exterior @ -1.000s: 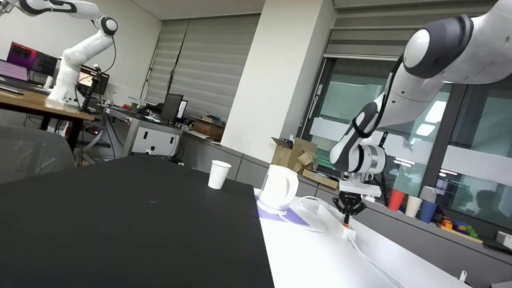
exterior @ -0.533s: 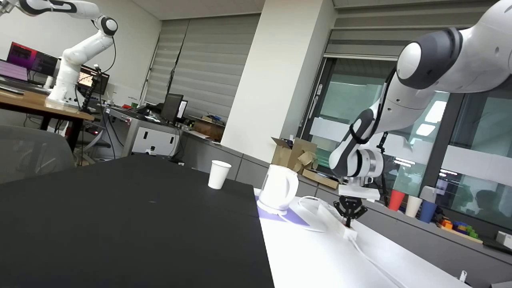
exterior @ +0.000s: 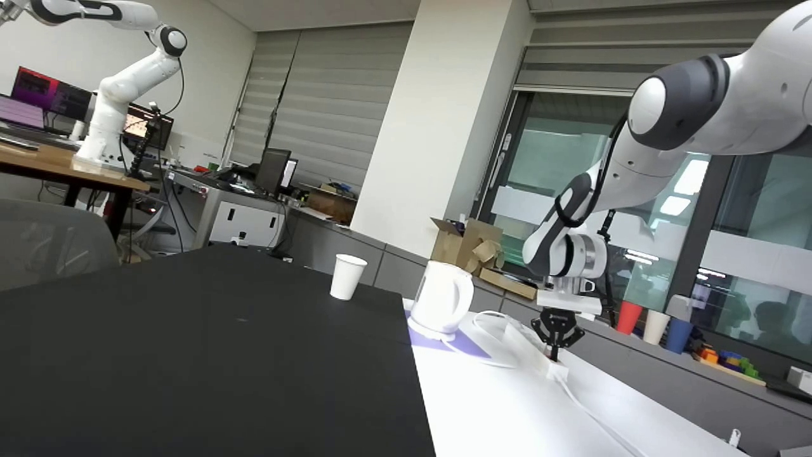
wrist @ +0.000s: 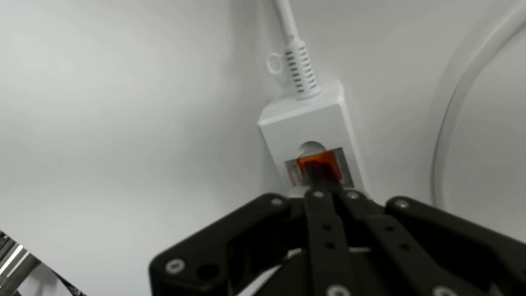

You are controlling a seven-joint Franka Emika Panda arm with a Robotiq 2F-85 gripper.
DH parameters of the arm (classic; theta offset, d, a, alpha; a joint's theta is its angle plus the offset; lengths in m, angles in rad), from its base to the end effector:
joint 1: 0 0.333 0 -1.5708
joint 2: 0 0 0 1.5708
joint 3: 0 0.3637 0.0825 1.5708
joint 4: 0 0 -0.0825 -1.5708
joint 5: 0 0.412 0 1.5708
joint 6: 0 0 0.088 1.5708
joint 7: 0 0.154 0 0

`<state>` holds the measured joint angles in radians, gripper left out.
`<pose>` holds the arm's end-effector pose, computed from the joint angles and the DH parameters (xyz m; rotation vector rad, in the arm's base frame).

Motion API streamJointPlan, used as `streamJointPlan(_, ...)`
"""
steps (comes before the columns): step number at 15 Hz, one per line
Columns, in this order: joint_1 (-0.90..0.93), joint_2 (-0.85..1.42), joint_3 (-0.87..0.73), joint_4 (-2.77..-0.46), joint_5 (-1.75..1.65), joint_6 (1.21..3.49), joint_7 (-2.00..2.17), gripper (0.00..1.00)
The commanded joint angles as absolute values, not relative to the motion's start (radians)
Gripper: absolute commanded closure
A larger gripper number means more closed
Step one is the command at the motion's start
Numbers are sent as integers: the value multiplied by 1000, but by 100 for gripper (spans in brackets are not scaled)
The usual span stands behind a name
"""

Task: Turn on the switch on the adapter

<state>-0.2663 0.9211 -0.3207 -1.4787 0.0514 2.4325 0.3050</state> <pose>0.6707 -0.3975 0.1147 2.6872 -1.1364 0.0657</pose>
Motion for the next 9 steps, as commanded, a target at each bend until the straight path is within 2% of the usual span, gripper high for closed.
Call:
streamJointPlan(1, -398, 1015, -227, -1359, 144, 2329, 236, 100)
streamJointPlan(9, -547, 1107, -150, -1152, 287, 2097, 157, 100)
